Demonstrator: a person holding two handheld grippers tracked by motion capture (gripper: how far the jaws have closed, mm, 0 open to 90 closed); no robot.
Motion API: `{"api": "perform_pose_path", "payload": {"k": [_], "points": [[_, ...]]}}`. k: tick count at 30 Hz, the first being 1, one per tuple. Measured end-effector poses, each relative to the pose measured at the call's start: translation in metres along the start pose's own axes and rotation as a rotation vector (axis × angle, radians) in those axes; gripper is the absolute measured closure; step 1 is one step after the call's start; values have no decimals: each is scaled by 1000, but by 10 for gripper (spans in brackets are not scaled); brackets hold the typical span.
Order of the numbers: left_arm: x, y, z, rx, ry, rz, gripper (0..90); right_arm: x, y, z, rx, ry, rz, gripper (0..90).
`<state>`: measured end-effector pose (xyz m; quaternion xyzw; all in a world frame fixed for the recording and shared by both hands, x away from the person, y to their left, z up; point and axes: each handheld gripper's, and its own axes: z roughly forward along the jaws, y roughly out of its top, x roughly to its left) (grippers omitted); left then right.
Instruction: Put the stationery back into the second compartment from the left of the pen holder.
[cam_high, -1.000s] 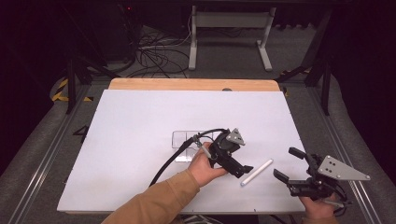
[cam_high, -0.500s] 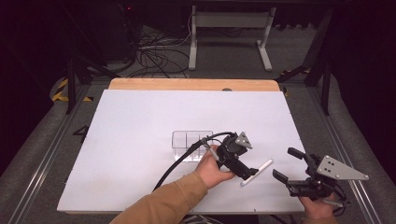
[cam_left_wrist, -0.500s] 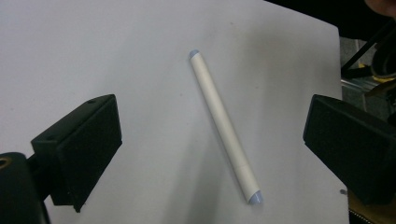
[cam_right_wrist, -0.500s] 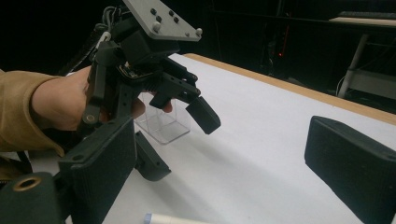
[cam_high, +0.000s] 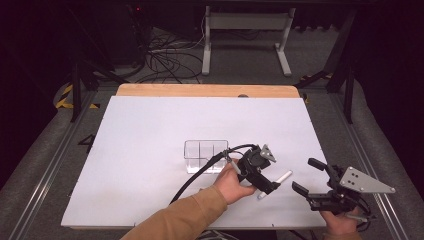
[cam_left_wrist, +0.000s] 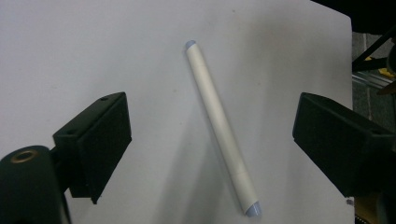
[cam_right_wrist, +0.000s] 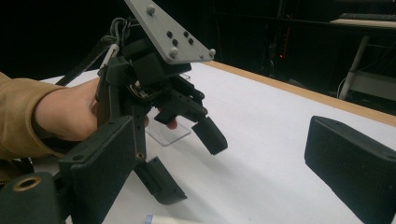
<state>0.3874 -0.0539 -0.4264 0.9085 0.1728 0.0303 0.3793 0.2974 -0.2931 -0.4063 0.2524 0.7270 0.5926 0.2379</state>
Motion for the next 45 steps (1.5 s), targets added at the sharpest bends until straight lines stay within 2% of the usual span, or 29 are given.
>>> {"api": "perform_pose_path", "payload": {"k": [10, 17, 20, 24, 29, 32, 39, 45], "points": [[-2, 3, 21, 53, 0, -33, 236, 0, 0, 0, 0, 6, 6, 97], [-1, 4, 30, 61, -20, -66, 303, -1, -1, 0, 1, 6, 5, 97], [-1, 4, 34, 67, -17, -77, 329, -1, -1, 0, 1, 8, 6, 97], [-5, 4, 39, 82, 17, -52, 388, -1, -1, 0, -1, 11, 6, 97], [-9, 4, 44, 90, 24, -35, 432, -2, -2, 1, 1, 14, 11, 97], [-11, 4, 47, 92, 47, -17, 451, -1, -2, 1, 2, 16, 8, 97], [-14, 4, 53, 104, 69, -6, 507, -2, -2, 1, 0, 20, 8, 97], [-19, 5, 55, 108, 93, 3, 617, -2, -2, 1, -6, 26, 9, 97]]}}
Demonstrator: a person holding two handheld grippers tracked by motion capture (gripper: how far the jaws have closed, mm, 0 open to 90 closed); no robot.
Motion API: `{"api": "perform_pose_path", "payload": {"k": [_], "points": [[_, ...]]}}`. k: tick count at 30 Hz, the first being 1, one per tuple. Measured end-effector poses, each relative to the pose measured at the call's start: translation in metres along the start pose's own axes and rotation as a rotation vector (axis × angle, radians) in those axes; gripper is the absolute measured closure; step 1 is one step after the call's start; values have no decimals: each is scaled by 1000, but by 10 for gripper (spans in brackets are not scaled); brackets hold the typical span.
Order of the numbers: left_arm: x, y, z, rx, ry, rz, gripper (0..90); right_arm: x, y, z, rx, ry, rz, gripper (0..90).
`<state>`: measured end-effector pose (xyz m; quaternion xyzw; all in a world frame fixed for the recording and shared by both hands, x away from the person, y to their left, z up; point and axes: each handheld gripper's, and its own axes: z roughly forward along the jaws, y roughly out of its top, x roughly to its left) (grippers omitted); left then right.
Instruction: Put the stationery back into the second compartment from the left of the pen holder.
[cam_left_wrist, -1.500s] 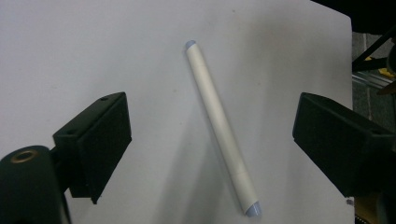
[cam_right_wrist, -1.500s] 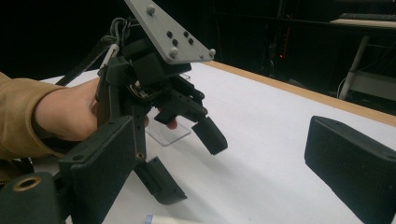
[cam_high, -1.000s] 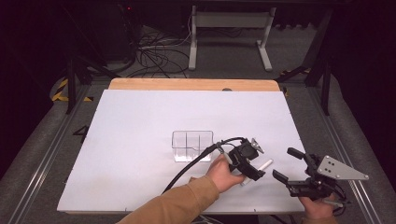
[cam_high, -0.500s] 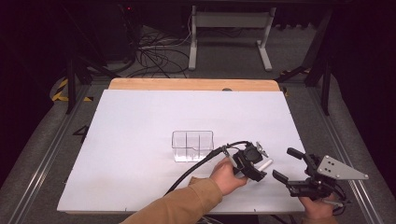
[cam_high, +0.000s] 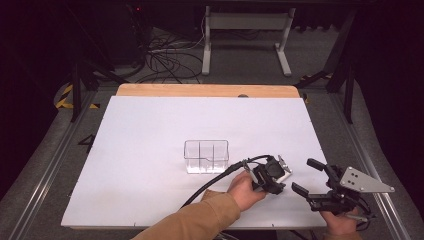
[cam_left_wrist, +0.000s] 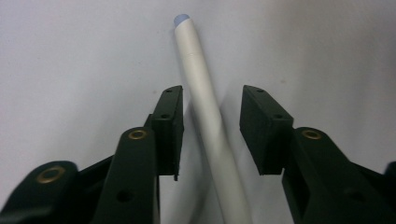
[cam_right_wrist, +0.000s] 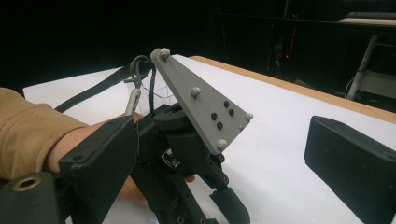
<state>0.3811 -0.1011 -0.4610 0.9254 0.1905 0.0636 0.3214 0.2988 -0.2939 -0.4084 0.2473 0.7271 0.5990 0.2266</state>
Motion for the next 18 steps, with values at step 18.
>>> {"api": "perform_pose_path", "payload": {"k": [18], "points": [[-4, 4, 2, 32, 56, -88, 783, 0, -1, 1, 0, 6, 3, 97]]}}
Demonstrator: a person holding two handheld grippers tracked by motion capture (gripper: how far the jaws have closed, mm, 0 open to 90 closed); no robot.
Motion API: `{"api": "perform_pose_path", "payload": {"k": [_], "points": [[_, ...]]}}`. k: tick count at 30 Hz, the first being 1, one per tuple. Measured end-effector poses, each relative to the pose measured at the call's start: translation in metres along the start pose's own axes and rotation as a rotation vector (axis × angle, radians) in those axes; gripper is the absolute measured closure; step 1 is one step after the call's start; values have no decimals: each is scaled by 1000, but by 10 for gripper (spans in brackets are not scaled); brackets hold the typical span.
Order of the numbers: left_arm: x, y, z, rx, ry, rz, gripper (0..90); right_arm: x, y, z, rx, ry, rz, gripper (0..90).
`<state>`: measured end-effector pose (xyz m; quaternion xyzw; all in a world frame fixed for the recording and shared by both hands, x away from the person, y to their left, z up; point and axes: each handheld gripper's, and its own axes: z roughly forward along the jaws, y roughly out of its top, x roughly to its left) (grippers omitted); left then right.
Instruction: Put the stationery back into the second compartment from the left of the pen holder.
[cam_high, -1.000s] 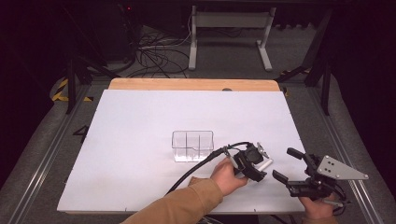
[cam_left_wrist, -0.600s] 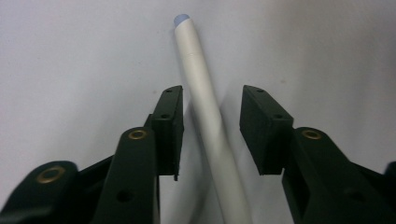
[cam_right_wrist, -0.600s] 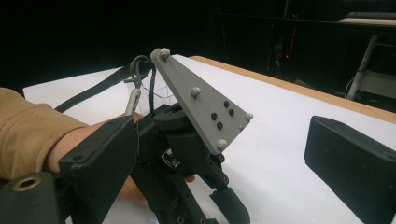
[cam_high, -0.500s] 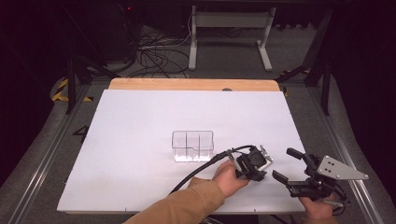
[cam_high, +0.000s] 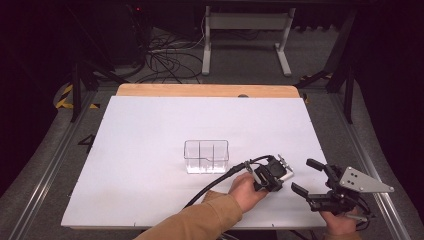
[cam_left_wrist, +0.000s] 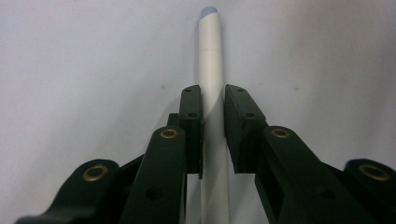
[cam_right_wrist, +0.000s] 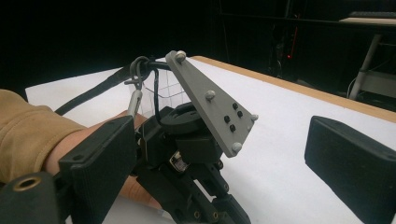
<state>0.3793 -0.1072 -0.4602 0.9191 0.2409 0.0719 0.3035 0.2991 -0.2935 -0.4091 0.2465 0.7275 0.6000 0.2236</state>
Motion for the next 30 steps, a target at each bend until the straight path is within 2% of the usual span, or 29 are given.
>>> {"api": "perform_pose_path", "payload": {"k": [5, 10, 18, 30], "points": [[1, 0, -1, -4, -15, -2, 785, 0, 0, 0, -1, 2, -1, 97], [2, 2, -8, -31, -14, 0, 785, 1, 0, -1, -9, 4, -3, 97], [4, 2, -39, -88, -19, 11, 785, -1, 1, -5, -19, -7, -3, 97], [24, -7, -89, -218, -16, -29, 785, -1, 0, -3, -16, -4, 0, 97]]}}
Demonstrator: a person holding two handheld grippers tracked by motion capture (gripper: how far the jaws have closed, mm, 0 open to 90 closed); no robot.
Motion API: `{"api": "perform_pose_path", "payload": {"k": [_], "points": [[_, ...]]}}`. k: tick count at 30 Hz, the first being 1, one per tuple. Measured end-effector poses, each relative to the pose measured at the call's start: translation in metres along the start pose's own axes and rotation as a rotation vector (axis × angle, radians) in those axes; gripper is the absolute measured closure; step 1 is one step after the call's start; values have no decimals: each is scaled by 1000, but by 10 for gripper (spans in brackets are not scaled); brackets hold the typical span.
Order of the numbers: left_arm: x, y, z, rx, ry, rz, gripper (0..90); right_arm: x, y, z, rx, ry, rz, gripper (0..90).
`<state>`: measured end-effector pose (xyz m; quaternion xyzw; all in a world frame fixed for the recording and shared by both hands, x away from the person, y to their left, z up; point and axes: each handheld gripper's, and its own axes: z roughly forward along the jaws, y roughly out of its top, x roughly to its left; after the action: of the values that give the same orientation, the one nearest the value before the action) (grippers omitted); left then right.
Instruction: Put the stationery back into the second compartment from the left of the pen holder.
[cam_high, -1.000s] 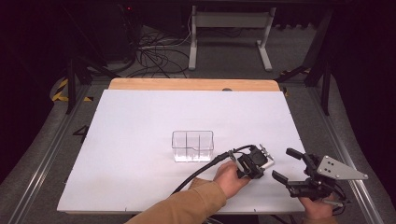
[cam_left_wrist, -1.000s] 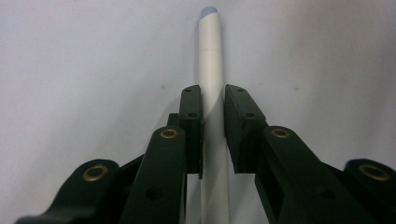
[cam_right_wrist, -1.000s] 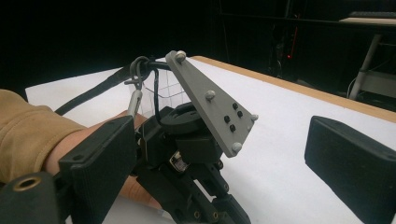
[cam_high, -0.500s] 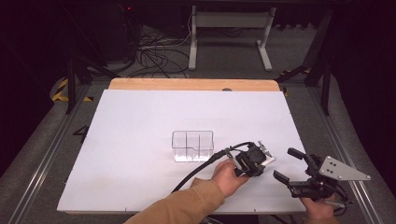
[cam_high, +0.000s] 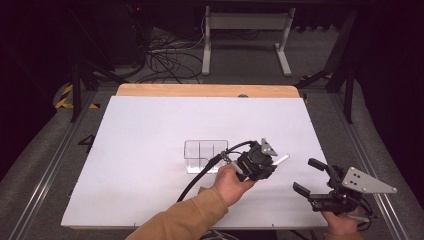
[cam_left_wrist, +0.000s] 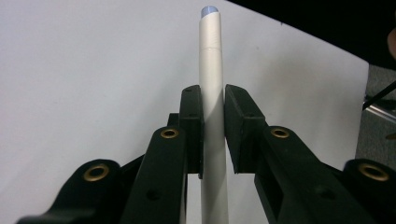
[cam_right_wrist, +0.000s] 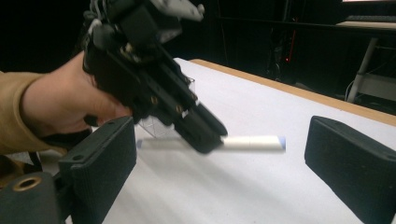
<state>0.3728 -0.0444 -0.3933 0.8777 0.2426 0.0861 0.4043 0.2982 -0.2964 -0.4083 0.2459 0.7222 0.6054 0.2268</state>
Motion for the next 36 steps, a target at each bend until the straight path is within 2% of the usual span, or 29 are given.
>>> {"api": "perform_pose_path", "payload": {"k": [12, 16, 19, 27, 36], "points": [[13, -5, -40, -136, -6, -6, 785, 2, -1, 4, 12, 10, 0, 97], [16, -7, -49, -178, -2, 21, 784, 3, -2, 5, 15, 14, 0, 97], [19, -8, -54, -185, -12, 13, 784, 4, -3, 8, 16, 25, 3, 97], [26, -12, -70, -238, 7, 26, 784, 6, -5, 14, 33, 39, 0, 97], [45, -22, -90, -293, -18, 21, 783, 7, -7, 17, 44, 46, 3, 97]]}}
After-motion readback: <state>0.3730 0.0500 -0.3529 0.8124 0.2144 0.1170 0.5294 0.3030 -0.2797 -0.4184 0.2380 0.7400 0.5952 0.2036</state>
